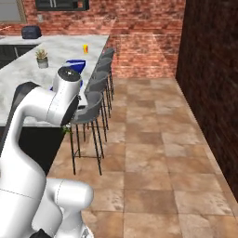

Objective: Gather the lemon wedge and tomato from the fridge and place them on a tray on the dining counter. Then gather the fishs from the fridge and place them on the other tray.

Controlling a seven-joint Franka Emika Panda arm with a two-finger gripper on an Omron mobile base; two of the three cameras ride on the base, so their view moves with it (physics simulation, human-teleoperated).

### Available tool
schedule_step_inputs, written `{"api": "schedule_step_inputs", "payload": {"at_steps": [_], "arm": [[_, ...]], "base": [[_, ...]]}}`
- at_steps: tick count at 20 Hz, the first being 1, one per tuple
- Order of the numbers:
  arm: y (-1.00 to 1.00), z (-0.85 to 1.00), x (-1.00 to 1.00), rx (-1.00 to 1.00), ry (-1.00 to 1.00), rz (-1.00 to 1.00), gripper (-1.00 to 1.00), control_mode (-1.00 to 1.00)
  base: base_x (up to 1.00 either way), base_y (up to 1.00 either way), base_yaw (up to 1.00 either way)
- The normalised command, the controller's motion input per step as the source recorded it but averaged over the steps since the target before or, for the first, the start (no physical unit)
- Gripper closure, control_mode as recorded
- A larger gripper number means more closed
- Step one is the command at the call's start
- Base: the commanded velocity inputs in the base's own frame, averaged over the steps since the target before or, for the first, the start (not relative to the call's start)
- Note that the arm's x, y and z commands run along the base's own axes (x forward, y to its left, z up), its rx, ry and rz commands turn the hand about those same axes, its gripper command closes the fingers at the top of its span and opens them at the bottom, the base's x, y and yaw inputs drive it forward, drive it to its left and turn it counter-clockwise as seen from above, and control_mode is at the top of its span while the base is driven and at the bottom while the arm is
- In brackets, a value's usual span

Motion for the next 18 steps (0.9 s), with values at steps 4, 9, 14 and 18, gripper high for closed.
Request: {"api": "schedule_step_inputs", "payload": {"at_steps": [4,9,14,18], "arm": [[0.0,0.0,0.0,0.0,0.0,0.0,1.0,1.0],[0.0,0.0,0.0,0.0,0.0,0.0,1.0,1.0],[0.0,0.0,0.0,0.0,0.0,0.0,1.0,1.0],[0.0,0.0,0.0,0.0,0.0,0.0,1.0,1.0]], "base": [[0.7,-0.67,0.0],[0.84,-0.51,0.0],[0.9,-0.4,0.0],[0.92,-0.3,0.0]]}}
